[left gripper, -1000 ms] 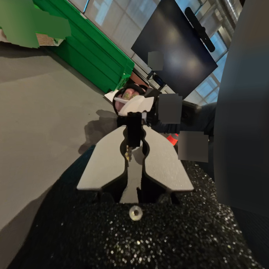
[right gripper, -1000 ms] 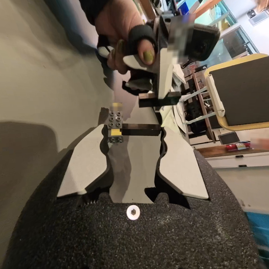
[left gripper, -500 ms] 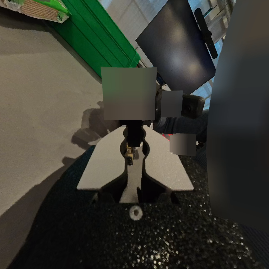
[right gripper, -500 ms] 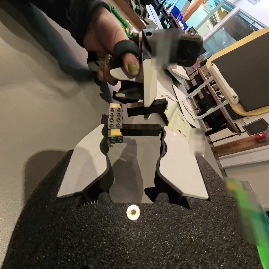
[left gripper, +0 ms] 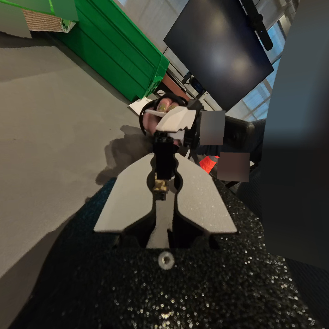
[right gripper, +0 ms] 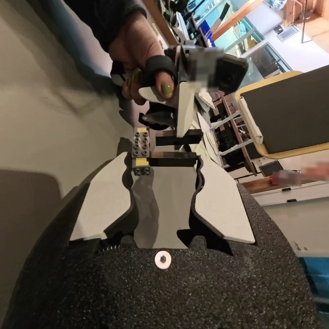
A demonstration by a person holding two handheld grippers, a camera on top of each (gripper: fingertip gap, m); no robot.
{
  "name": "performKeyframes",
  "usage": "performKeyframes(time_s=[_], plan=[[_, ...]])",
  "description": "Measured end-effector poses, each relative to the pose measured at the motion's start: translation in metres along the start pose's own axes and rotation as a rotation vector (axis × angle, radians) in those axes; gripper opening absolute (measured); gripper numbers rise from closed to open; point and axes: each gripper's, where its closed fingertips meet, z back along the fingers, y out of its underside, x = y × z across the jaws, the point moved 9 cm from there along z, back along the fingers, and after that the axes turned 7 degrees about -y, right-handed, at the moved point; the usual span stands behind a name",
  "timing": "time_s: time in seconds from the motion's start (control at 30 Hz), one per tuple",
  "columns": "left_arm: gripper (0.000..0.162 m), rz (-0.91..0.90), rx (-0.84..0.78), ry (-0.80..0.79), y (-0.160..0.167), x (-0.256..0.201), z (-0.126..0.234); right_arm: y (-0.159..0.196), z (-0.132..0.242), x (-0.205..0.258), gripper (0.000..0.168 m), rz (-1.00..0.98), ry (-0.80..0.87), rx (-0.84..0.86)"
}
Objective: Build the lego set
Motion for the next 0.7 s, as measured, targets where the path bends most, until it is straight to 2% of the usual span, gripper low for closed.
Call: performKeyframes(time_s=[0.43, 0.7], plan=[[0.017, -0.073, 0.010, 0.008, 0.0012, -0.0020, 0.0020, -0.0021, 0.0027, 0.0002, 0.069, 0.028, 0.042, -0.018], [0.017, -0.147, 0.009, 0.064, 0.0012, -0.0070, 0.0033, -0.0072, 0.0019, 0.0077, 0.069, 0.189, 0.106, 0.023]])
